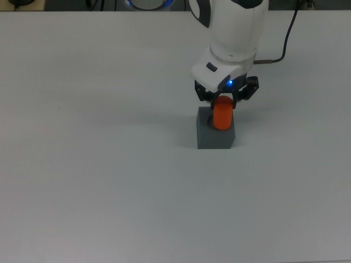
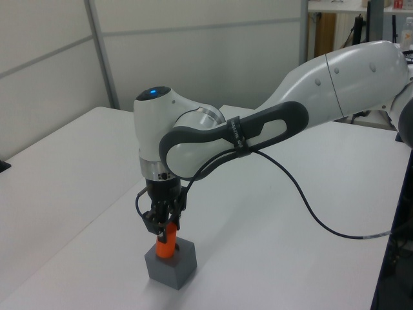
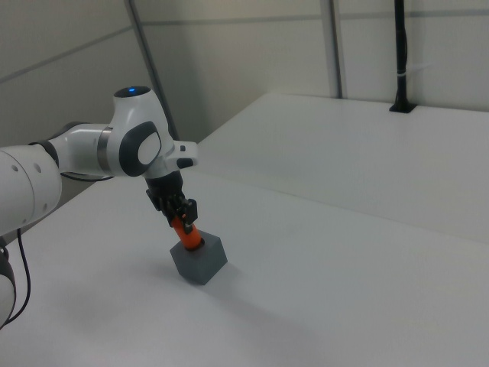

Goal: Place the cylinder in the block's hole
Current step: 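Lower the orange cylinder into the hole of the grey cube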

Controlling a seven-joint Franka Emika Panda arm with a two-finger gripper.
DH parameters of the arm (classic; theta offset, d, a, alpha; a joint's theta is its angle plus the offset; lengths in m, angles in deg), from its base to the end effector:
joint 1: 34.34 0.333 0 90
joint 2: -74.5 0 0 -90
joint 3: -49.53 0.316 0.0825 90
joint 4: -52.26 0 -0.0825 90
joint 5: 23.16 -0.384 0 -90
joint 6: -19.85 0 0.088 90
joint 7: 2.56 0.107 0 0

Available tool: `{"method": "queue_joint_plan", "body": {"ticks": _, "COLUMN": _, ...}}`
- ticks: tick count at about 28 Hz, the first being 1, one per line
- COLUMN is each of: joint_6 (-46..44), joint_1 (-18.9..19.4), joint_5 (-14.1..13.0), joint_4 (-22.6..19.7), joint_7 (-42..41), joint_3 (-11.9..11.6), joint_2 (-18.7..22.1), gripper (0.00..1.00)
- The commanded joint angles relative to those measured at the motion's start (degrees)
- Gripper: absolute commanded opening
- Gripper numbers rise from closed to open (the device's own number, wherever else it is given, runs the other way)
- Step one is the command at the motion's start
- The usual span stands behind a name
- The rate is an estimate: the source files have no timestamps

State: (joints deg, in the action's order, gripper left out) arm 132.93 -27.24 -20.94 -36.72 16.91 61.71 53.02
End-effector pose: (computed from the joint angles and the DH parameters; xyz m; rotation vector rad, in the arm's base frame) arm 0.6419 0.2027 0.4418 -3.0845 0.0085 -0.0580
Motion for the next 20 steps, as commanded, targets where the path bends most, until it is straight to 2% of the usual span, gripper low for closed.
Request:
{"method": "queue_joint_plan", "body": {"ticks": 1, "joint_6": 2.14, "joint_1": 0.45, "joint_5": 0.59, "joint_4": 0.48, "joint_7": 1.10, "joint_3": -0.84, "joint_2": -1.99, "gripper": 0.00}}
{"method": "queue_joint_plan", "body": {"ticks": 9, "joint_6": 2.05, "joint_1": -0.86, "joint_5": 0.59, "joint_4": -0.05, "joint_7": 0.66, "joint_3": -1.45, "joint_2": -1.99, "gripper": 0.00}}
{"method": "queue_joint_plan", "body": {"ticks": 18, "joint_6": 1.97, "joint_1": -0.34, "joint_5": 1.20, "joint_4": -1.02, "joint_7": 0.66, "joint_3": -1.37, "joint_2": -1.99, "gripper": 0.00}}
{"method": "queue_joint_plan", "body": {"ticks": 19, "joint_6": 1.97, "joint_1": -0.25, "joint_5": 1.47, "joint_4": -1.02, "joint_7": 0.74, "joint_3": -1.28, "joint_2": -1.99, "gripper": 0.04}}
{"method": "queue_joint_plan", "body": {"ticks": 20, "joint_6": 1.97, "joint_1": -0.25, "joint_5": 1.47, "joint_4": -1.02, "joint_7": 0.66, "joint_3": -1.28, "joint_2": -2.07, "gripper": 0.16}}
